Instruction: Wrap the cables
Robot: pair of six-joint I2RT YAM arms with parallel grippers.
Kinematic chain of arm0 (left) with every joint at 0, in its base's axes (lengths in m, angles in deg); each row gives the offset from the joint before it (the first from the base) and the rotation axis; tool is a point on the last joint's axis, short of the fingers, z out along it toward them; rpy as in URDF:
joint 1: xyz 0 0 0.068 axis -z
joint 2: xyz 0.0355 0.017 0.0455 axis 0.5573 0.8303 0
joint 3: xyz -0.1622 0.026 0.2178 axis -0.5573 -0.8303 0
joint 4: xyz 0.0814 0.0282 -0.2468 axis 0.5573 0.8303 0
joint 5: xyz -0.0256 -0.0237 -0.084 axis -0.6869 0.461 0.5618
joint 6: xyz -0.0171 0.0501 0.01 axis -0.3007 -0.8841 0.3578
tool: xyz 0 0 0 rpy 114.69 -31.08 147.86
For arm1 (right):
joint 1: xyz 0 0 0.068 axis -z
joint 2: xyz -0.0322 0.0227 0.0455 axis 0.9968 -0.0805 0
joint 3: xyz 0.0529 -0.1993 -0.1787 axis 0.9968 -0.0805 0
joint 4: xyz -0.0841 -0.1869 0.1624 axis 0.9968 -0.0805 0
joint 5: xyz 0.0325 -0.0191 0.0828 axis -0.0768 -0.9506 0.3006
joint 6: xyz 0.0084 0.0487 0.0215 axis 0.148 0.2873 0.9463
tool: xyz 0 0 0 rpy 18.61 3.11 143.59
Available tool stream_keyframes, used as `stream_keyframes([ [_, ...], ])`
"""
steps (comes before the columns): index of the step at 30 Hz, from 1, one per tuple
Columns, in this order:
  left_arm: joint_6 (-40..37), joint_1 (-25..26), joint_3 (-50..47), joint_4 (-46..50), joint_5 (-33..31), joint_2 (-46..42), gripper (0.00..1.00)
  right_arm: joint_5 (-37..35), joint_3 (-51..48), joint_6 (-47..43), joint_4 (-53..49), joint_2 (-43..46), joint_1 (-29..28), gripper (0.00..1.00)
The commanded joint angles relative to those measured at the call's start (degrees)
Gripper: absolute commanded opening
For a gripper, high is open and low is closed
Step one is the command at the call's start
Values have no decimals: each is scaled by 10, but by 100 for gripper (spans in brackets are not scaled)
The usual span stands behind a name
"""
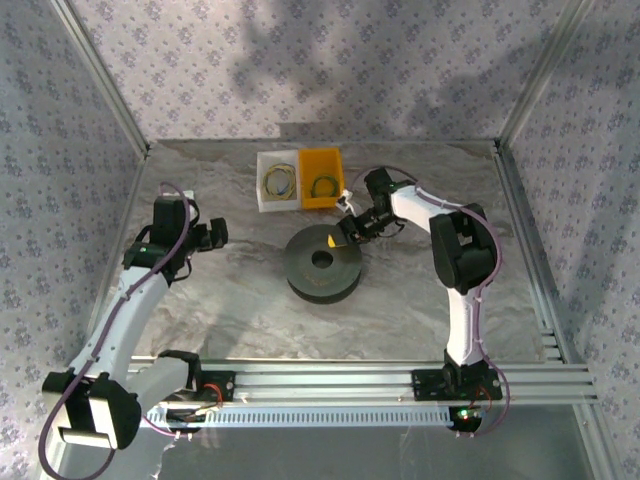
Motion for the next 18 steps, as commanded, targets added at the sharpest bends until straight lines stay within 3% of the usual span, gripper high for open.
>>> stream_keyframes([
  [1,3,-8,6,-10,10,-6,100,-32,22,-25,-23,16,-5,54],
  [9,2,-18,-3,-36,29,-9,100,-77,20,-33,-59,92,16,86],
  [10,0,-19,-5,-39,31,-10,100,-87,20,-34,-65,106,22,96],
  [11,-3,-20,-6,-43,33,-10,100,-94,19,-36,-70,119,28,100],
  [15,-26,-24,-24,-81,42,-32,100,-146,-7,-40,-67,199,67,100],
  [18,-41,-33,-66,-143,44,-73,100,-206,-89,-27,29,304,110,100],
])
